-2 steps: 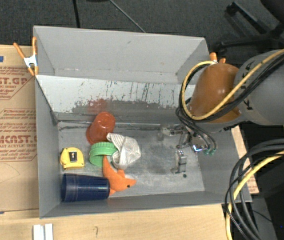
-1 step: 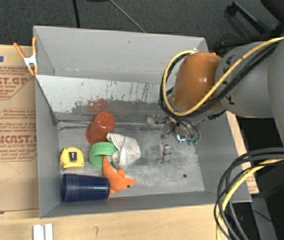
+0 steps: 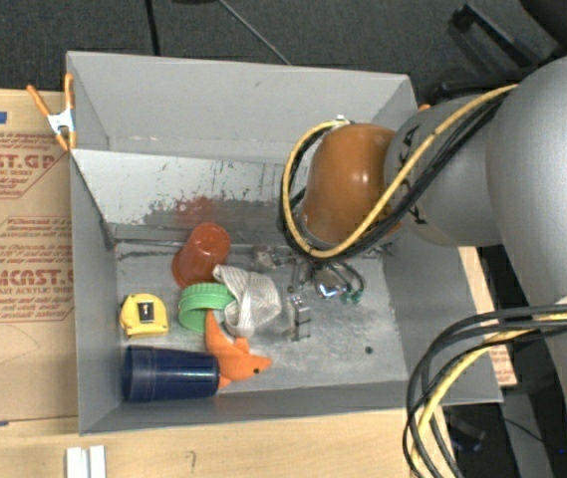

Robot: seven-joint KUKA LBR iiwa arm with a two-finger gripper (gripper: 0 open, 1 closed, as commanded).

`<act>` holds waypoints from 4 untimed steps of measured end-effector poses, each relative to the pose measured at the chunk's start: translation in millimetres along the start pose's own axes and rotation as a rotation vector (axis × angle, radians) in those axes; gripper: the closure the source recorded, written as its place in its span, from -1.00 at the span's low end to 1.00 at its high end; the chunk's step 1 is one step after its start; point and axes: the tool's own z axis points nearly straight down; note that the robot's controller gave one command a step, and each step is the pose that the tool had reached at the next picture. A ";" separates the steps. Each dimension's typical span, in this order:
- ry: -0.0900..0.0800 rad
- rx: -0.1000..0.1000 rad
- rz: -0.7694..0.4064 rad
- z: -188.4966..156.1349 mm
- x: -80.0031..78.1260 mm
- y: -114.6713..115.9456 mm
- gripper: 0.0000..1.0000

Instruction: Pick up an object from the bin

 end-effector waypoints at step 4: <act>-0.001 0.000 -0.520 18.4 -31.2 88.5 1.00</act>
Offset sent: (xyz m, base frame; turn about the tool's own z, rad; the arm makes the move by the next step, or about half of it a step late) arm -0.0079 0.0418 0.0350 -0.0662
